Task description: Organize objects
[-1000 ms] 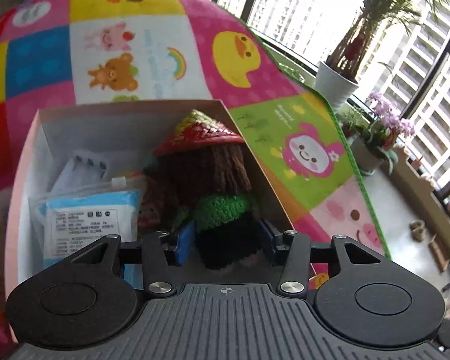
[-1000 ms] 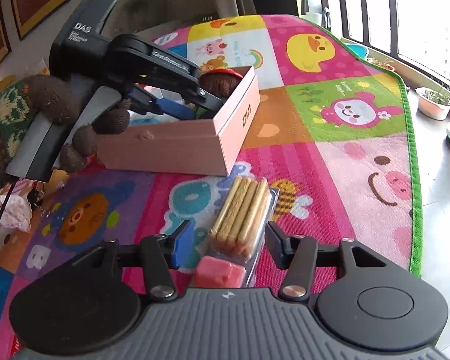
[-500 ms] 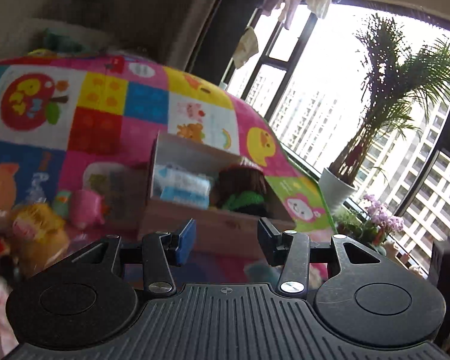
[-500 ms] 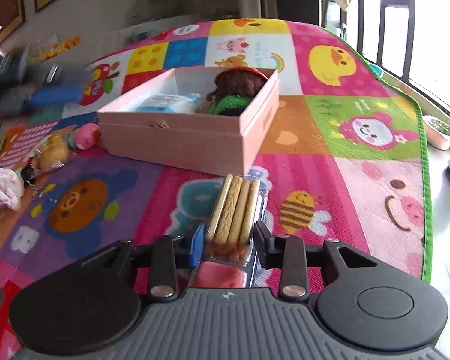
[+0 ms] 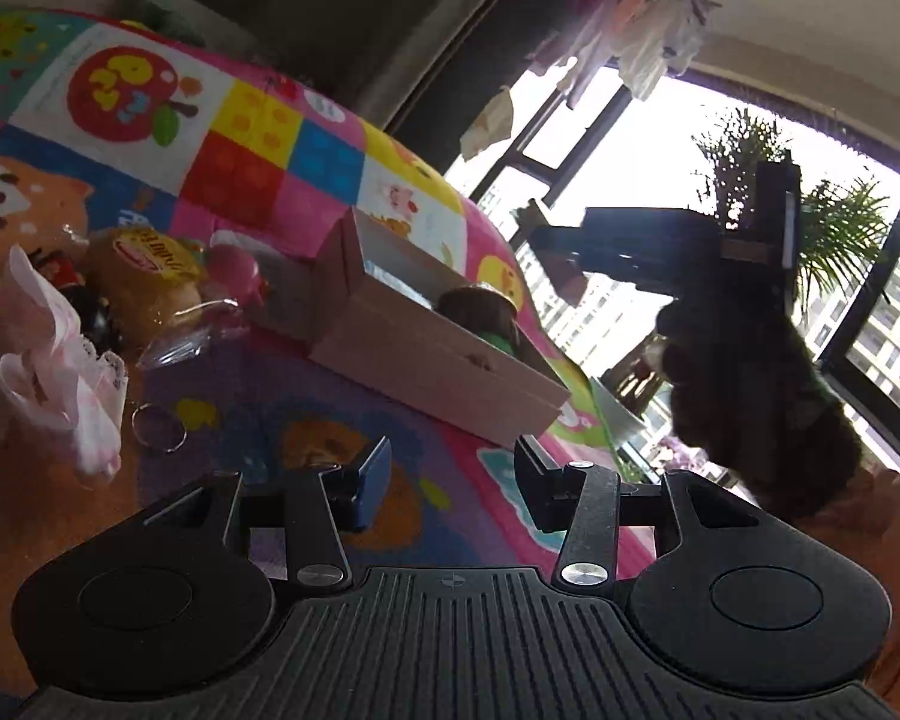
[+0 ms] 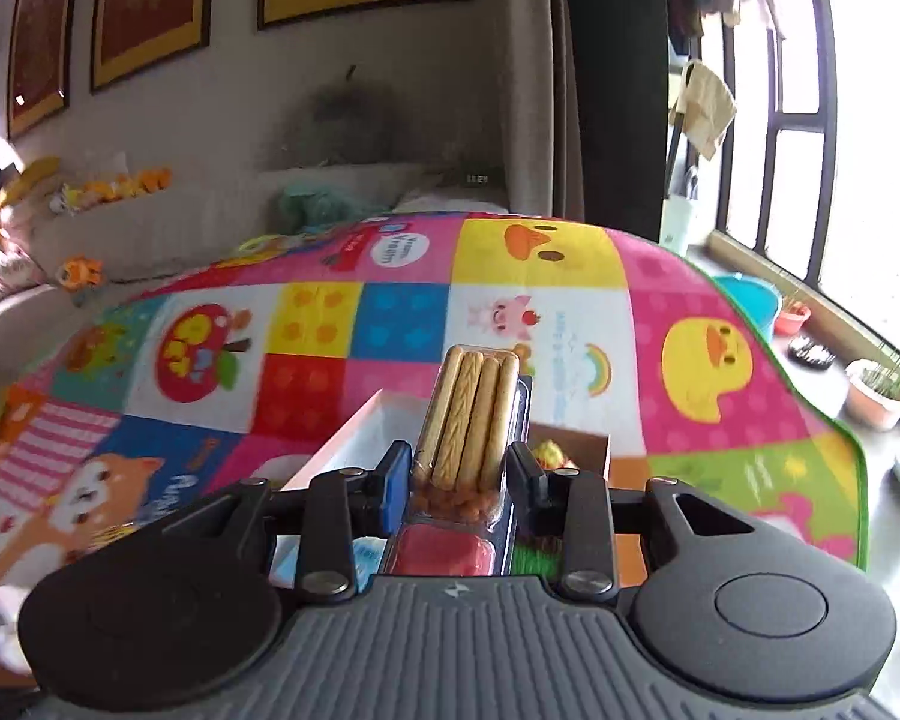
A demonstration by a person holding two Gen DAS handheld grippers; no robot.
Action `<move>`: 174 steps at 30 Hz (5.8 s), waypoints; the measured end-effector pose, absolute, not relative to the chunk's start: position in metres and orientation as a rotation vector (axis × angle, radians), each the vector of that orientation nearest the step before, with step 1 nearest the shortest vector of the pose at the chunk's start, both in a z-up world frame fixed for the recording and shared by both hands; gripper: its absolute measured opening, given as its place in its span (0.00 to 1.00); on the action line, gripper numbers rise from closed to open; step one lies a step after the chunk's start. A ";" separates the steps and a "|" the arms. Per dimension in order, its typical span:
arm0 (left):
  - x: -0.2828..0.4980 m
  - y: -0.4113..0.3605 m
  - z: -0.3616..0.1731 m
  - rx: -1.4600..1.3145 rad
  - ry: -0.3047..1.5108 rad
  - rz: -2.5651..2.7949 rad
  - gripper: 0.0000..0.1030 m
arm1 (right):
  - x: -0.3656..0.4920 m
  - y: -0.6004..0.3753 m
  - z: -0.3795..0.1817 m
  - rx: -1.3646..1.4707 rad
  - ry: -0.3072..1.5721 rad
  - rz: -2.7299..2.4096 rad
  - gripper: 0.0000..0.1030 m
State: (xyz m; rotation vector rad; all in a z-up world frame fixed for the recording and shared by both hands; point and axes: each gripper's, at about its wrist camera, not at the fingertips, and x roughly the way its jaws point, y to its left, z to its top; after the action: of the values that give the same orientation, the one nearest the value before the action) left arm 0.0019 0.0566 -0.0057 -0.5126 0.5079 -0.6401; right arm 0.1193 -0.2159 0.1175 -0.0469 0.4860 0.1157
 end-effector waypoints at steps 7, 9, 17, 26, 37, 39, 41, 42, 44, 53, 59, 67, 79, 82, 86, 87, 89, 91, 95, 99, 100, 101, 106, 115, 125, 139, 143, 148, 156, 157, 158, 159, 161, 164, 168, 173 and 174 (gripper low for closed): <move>0.001 0.065 -0.009 -0.575 0.496 -0.641 0.48 | 0.157 -0.203 0.054 -0.033 0.687 0.114 0.33; 0.002 0.065 -0.009 -0.577 0.496 -0.642 0.48 | 0.145 -0.209 0.053 0.017 0.696 0.128 0.34; -0.007 0.065 0.000 -0.529 0.448 -0.570 0.48 | 0.084 -0.218 0.062 -0.024 0.653 0.204 0.44; -0.045 0.107 0.028 -0.426 0.448 -0.366 0.48 | 0.072 -0.255 0.056 0.004 0.611 0.184 0.49; -0.076 0.119 0.019 -0.337 0.445 -0.205 0.48 | 0.002 -0.261 0.038 0.077 0.518 0.202 0.61; -0.071 0.116 0.013 -0.341 0.465 -0.212 0.46 | -0.017 -0.260 0.025 0.103 0.502 0.213 0.65; -0.069 0.114 0.012 -0.321 0.475 -0.213 0.43 | -0.029 -0.263 0.014 0.142 0.499 0.198 0.65; -0.069 0.113 0.012 -0.313 0.477 -0.218 0.43 | -0.035 -0.263 0.017 0.137 0.462 0.176 0.65; -0.068 0.113 0.009 -0.307 0.492 -0.221 0.42 | -0.045 -0.266 0.018 0.160 0.407 0.155 0.77; -0.073 0.121 0.001 -0.305 0.547 -0.225 0.30 | -0.070 -0.255 0.016 0.112 0.382 0.114 0.81; -0.068 0.138 0.005 -0.368 0.535 -0.184 0.30 | -0.061 -0.247 0.020 0.092 0.346 0.091 0.93; -0.044 0.138 0.035 -0.425 0.538 -0.142 0.30 | -0.068 -0.249 0.019 0.099 0.333 0.082 0.99; 0.007 0.070 0.037 -0.285 0.679 -0.405 0.31 | -0.070 -0.250 0.020 0.100 0.333 0.083 1.00; -0.002 0.072 0.050 -0.299 0.592 -0.421 0.32 | -0.068 -0.249 0.020 0.099 0.342 0.088 1.00; 0.012 0.112 0.052 -0.403 0.519 -0.144 0.32 | -0.062 -0.246 0.020 0.082 0.385 0.103 1.00; 0.019 0.122 0.047 -0.424 0.532 -0.074 0.32 | -0.059 -0.244 0.022 0.066 0.400 0.115 1.00; 0.030 0.139 0.034 -0.468 0.541 -0.001 0.32 | -0.051 -0.234 0.030 0.044 0.443 0.166 1.00; 0.036 0.151 0.020 -0.507 0.535 0.027 0.32 | -0.042 -0.220 0.048 0.030 0.456 0.234 1.00; 0.032 0.160 -0.003 -0.622 0.499 -0.068 0.32 | -0.003 -0.177 0.097 -0.004 0.492 0.386 1.00; 0.037 0.157 -0.007 -0.630 0.500 -0.151 0.32 | 0.067 -0.118 0.122 0.026 0.670 0.530 1.00; 0.036 0.156 -0.007 -0.623 0.492 -0.155 0.32 | 0.087 -0.102 0.121 0.039 0.713 0.537 1.00; 0.038 0.154 -0.008 -0.610 0.497 -0.148 0.32 | 0.105 -0.087 0.119 0.037 0.741 0.527 1.00; 0.042 0.156 -0.013 -0.639 0.530 -0.150 0.32 | 0.175 -0.014 0.082 -0.153 0.767 0.363 0.61; 0.042 0.173 -0.019 -0.744 0.535 -0.141 0.30 | 0.178 0.011 0.036 -0.288 0.885 0.353 0.40; 0.043 0.160 -0.015 -0.668 0.559 -0.200 0.30 | 0.080 -0.045 0.038 -0.256 0.914 0.465 0.39; 0.041 0.132 -0.008 -0.484 0.572 -0.200 0.30 | -0.008 -0.170 0.031 -0.187 0.741 0.230 1.00; 0.041 0.132 -0.007 -0.479 0.576 -0.200 0.30 | -0.019 -0.197 0.017 -0.089 0.778 0.183 1.00; 0.043 0.120 -0.004 -0.406 0.606 -0.229 0.30 | -0.027 -0.207 0.008 -0.046 0.775 0.165 1.00; 0.006 0.148 0.023 -0.504 0.444 -0.159 0.30 | -0.028 -0.203 0.006 -0.032 0.765 0.144 1.00; 0.000 0.159 0.028 -0.527 0.426 -0.116 0.30 | -0.029 -0.203 0.006 -0.034 0.762 0.141 1.00; -0.004 0.169 0.032 -0.539 0.425 -0.073 0.30 | -0.028 -0.201 0.005 -0.035 0.760 0.137 1.00; -0.006 0.176 0.034 -0.539 0.436 -0.038 0.30 | -0.029 -0.201 0.005 -0.035 0.758 0.134 1.00; -0.006 0.185 0.036 -0.536 0.485 -0.033 0.30 | -0.029 -0.200 0.005 -0.037 0.756 0.130 1.00; 0.000 0.174 0.031 -0.529 0.571 -0.181 0.30 | -0.029 -0.199 0.005 -0.037 0.755 0.129 1.00; 0.009 0.131 0.026 -0.338 0.626 -0.228 0.30 | -0.028 -0.198 0.005 -0.039 0.753 0.125 1.00; 0.024 0.101 0.013 -0.242 0.676 -0.224 0.34 | -0.028 -0.199 0.004 -0.037 0.753 0.125 1.00; 0.026 0.099 0.012 -0.236 0.684 -0.218 0.34 | -0.028 -0.199 0.004 -0.037 0.753 0.125 1.00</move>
State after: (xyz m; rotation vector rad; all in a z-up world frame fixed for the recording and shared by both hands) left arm 0.0262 0.0991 0.0122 -0.2358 0.6837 -0.2181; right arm -0.0282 -0.1988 0.0044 -0.0375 0.7527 0.1247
